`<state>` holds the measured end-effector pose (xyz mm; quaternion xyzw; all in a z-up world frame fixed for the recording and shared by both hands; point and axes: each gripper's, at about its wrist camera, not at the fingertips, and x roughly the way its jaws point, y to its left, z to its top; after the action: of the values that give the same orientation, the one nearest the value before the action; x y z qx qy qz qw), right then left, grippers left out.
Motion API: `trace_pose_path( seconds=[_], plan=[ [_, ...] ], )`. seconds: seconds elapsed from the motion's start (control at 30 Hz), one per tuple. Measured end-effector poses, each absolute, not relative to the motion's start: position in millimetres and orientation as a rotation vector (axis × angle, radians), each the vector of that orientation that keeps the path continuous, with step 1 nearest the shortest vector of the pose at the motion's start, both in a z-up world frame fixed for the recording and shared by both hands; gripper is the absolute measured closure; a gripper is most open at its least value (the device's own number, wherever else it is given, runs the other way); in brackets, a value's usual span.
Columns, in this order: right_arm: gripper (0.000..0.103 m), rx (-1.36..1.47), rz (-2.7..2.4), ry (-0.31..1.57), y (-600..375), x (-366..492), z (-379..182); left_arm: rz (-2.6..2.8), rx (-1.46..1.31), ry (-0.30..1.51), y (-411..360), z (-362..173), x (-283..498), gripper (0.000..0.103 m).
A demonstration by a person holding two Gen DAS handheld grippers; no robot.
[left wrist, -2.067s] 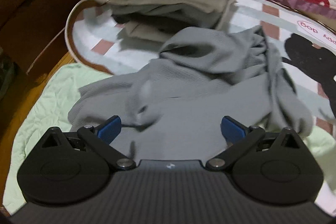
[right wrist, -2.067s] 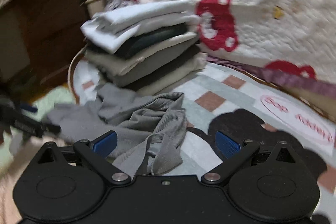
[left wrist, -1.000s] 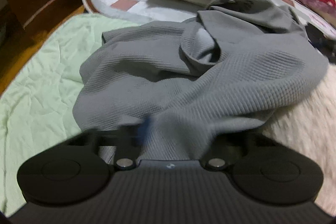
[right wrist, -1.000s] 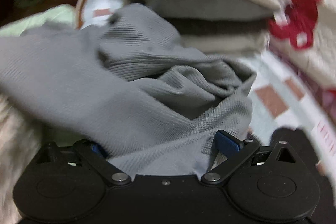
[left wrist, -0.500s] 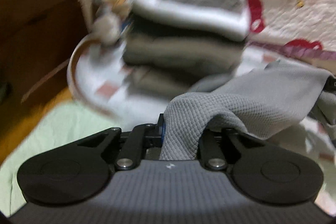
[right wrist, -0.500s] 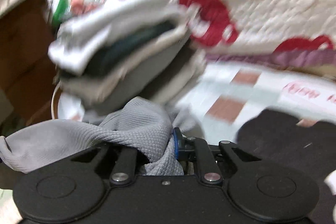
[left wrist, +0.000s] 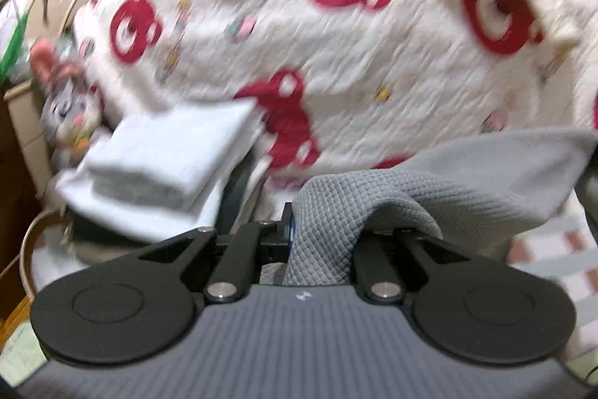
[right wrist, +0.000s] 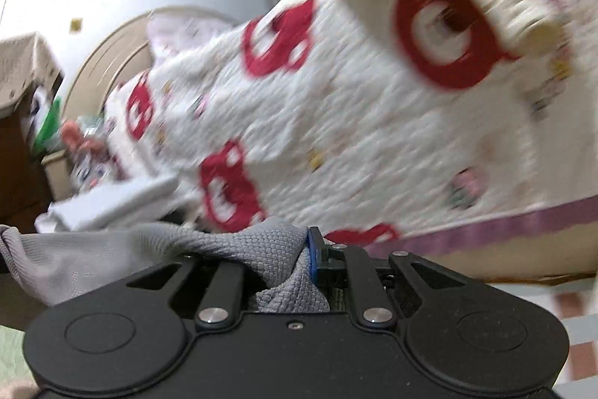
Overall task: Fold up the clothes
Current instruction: 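Lift the grey shirt with both grippers and shake it out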
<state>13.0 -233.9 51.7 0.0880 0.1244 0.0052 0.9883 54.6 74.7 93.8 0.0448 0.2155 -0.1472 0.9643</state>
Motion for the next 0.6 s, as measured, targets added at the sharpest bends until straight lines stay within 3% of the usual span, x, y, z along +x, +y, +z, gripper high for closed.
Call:
trace_pose_path(
  seconds=[0.2,0.37,0.6],
  plan=[
    [0.088,0.152,-0.032,0.222,-274.4,-73.1,82.9,-0.448,0.057,0.322,31.7,132.6,21.0,0.094],
    [0.088,0.158,-0.056,0.245,-295.4,-127.4,86.8,-0.59,-0.029,0.371,16.6,140.3,4.2,0.095],
    [0.087,0.163,0.011,0.382,-306.3,-166.5,28.0,-0.584,0.055,0.485,0.6,91.9,1.8,0.094]
  ],
)
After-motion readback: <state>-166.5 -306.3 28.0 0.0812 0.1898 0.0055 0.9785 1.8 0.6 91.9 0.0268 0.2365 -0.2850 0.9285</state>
